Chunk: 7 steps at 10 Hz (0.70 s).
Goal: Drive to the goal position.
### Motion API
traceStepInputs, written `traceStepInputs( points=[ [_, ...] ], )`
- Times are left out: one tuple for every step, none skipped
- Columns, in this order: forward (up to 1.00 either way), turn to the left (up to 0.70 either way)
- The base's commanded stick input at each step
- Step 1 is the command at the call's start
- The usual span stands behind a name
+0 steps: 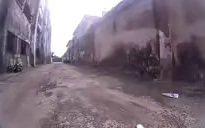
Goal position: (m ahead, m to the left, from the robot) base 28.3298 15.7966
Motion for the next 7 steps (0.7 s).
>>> traceStepInputs(
  points=[
    [0.70,0.00],
    [0.70,0.00],
    [0.70,0.07],
    [0.70,0.14],
    [0.70,0.19],
    [0.70,0.24],
    [0.70,0.29]
  ],
)
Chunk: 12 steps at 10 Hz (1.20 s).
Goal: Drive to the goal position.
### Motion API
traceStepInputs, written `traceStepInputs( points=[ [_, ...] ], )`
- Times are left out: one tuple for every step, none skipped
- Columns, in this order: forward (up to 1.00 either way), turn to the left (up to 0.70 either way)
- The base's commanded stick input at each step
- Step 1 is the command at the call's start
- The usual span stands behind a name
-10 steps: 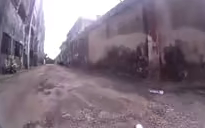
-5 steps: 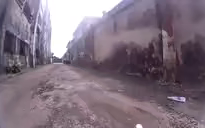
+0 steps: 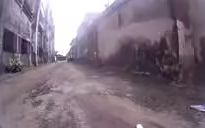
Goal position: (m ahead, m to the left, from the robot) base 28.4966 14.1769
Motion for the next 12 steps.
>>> traceStepInputs(
  points=[
    [0.70,0.35],
    [0.70,0.00],
    [0.70,0.00],
    [0.70,0.00],
    [0.70,0.00],
    [0.70,0.02],
    [0.70,0.22],
    [0.70,0.28],
    [0.70,0.06],
    [0.70,0.00],
    [0.70,0.02],
    [0.70,0.22]
  ],
)
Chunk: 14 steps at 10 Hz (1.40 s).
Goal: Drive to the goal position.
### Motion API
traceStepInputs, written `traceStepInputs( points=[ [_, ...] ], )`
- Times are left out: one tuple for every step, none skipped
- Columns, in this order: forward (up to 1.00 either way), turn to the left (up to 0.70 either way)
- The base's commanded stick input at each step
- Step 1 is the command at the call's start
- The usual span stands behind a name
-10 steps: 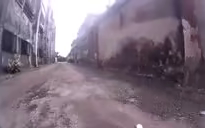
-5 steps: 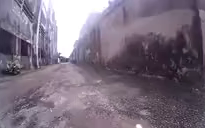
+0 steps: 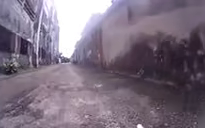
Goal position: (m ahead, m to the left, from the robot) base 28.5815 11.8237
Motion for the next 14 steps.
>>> traceStepInputs(
  points=[
    [0.70,0.35],
    [0.70,0.35],
    [0.70,0.00],
    [0.70,0.00],
    [0.70,0.00],
    [0.70,0.35],
    [0.70,0.35],
    [0.70,0.34],
    [0.70,0.32],
    [0.70,0.12],
    [0.70,0.03],
    [0.70,0.12],
    [0.70,0.20],
    [0.70,0.28]
  ],
)
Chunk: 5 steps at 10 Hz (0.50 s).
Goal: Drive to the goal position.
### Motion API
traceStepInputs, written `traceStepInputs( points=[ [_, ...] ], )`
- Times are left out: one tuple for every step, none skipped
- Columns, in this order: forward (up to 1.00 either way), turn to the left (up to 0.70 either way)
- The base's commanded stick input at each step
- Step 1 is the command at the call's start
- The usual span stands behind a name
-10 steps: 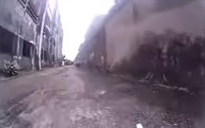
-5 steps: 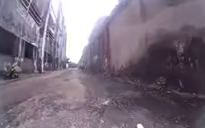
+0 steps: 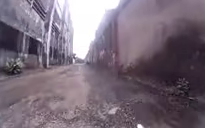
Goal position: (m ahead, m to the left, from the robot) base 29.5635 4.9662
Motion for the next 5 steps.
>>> traceStepInputs(
  points=[
    [0.70,0.32],
    [0.70,0.11],
    [0.70,0.00],
    [0.70,0.00],
    [0.70,0.00]
  ],
)
